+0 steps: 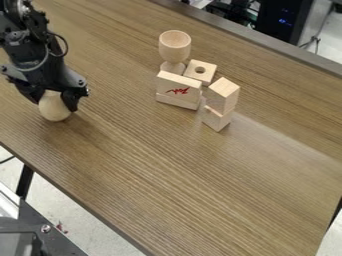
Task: Put the ball in the cup
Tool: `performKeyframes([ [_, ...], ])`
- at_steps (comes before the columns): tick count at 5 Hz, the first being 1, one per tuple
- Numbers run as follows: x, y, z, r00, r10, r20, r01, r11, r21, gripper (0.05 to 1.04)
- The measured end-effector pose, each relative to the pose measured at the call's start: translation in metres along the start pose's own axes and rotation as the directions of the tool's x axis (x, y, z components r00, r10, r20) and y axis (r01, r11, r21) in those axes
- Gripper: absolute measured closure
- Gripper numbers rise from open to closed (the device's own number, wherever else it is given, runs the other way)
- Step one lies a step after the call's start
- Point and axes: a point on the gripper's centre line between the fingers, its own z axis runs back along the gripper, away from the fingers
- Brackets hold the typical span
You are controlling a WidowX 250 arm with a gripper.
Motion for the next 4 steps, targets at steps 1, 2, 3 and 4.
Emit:
performKeyframes([
  [1,0.011,-0.009,0.014,0.998,-0.026,0.062,0.027,0.999,-0.018,0.329],
  [2,0.028,-0.030,0.026,0.986,-0.097,0.135,0.105,0.993,-0.055,0.329],
  [3,0.049,-0.052,0.034,0.965,-0.170,0.201,0.192,0.977,-0.092,0.329],
  [4,0.065,-0.078,0.037,0.939,-0.226,0.260,0.268,0.953,-0.139,0.329],
])
